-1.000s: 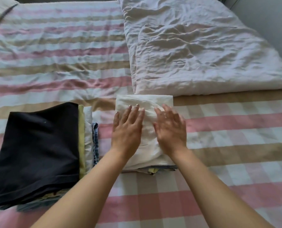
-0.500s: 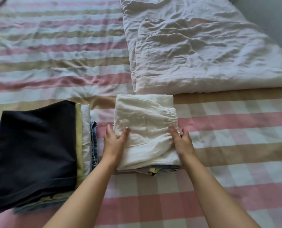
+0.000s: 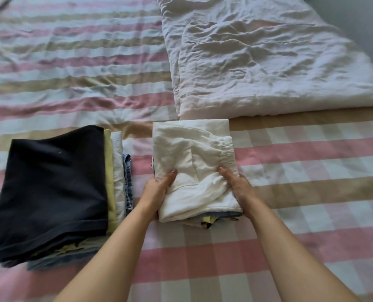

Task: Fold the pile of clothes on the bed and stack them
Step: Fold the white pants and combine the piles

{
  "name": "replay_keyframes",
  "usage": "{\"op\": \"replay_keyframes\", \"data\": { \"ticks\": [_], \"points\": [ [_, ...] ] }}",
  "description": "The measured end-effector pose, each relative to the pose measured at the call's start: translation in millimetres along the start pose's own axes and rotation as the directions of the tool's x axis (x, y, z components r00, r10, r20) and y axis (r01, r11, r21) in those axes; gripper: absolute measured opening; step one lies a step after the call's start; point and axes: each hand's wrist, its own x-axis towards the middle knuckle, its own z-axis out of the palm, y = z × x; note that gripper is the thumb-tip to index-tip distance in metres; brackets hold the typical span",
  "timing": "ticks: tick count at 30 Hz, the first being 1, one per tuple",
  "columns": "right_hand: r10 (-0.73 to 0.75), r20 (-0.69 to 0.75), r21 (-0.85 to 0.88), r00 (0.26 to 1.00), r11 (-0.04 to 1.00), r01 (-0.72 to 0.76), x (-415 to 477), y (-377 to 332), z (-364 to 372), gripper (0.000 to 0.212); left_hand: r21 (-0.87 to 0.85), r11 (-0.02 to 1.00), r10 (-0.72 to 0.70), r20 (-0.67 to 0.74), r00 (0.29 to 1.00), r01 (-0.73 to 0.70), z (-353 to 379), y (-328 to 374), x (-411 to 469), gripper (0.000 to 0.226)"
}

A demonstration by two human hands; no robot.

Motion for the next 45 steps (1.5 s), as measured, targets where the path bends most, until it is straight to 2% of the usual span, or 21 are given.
{"op": "replay_keyframes", "data": {
  "ticks": [3, 5, 7, 9, 15, 20, 22, 24, 27, 31, 36, 40, 43, 45],
  "points": [
    [-0.04, 0.01, 0.01, 0.999, 0.999, 0.04, -38, 13, -11, 0.012, -0.007, 0.999, 0.037, -0.029, 0.999, -0.038, 0, -19, -39, 0.041],
    [-0.059, 0.025, 0.023, 0.998, 0.998, 0.058, -69, 26, -19, 0.024, -0.051, 0.999, 0.018, -0.014, 1.0, -0.018, -3, -33, -71, 0.052],
    [-0.01, 0.04, 0.028, 0.999, 1.0, 0.009, -104, 40, -27, 0.039, -0.093, 0.996, -0.005, 0.016, 1.0, 0.007, -5, -47, -105, 0.062],
    [0.013, 0.036, 0.023, 0.999, 1.0, -0.014, -139, 55, -35, 0.04, -0.104, 0.995, -0.01, 0.002, 1.0, 0.01, -8, -62, -138, 0.069],
    [0.003, -0.034, 0.035, 0.999, 0.999, -0.002, -244, 98, -55, 0.031, -0.08, 0.995, -0.061, -0.024, 0.998, 0.059, -12, -100, -244, 0.067],
    [0.052, -0.026, 0.049, 0.998, 0.997, -0.051, -320, 126, -74, 0.034, -0.088, 0.99, -0.113, 0.001, 0.994, 0.113, -10, -125, -318, 0.066],
    [0.041, -0.033, 0.061, 0.999, 0.997, -0.039, -347, 129, -81, 0.029, -0.064, 0.991, -0.116, -0.012, 0.993, 0.115, -8, -131, -346, 0.067],
    [0.026, -0.038, 0.065, 0.999, 0.998, -0.023, -370, 130, -87, 0.035, -0.062, 0.992, -0.11, -0.027, 0.994, 0.109, -6, -135, -368, 0.061],
    [0.012, -0.051, 0.086, 0.999, 0.996, -0.008, -408, 128, -98, 0.033, -0.049, 0.996, -0.076, -0.018, 0.997, 0.075, -3, -133, -403, 0.048],
    [-0.038, -0.094, 0.097, 0.995, 0.994, 0.047, -453, 123, -109, 0.041, -0.053, 0.999, -0.005, 0.048, 0.999, 0.007, 1, -123, -444, 0.043],
    [-0.097, -0.168, 0.142, 0.981, 0.982, 0.121, -513, 108, -118, 0.04, -0.019, 0.999, 0.047, 0.154, 0.987, -0.045, 2, -97, -492, 0.047],
    [-0.156, -0.239, 0.223, 0.958, 0.952, 0.21, -570, 91, -120, 0.023, 0.041, 0.995, 0.08, 0.229, 0.97, -0.092, 2, -71, -534, 0.048],
    [-0.137, -0.349, 0.293, 0.927, 0.924, 0.247, -607, 91, -127, 0.035, 0.111, 0.985, 0.096, 0.289, 0.953, -0.133, 8, -54, -561, 0.061],
    [-0.118, -0.39, 0.327, 0.913, 0.909, 0.257, -629, 88, -134, 0.028, 0.15, 0.976, 0.096, 0.341, 0.935, -0.155, 17, -45, -577, 0.067]
  ]
}}
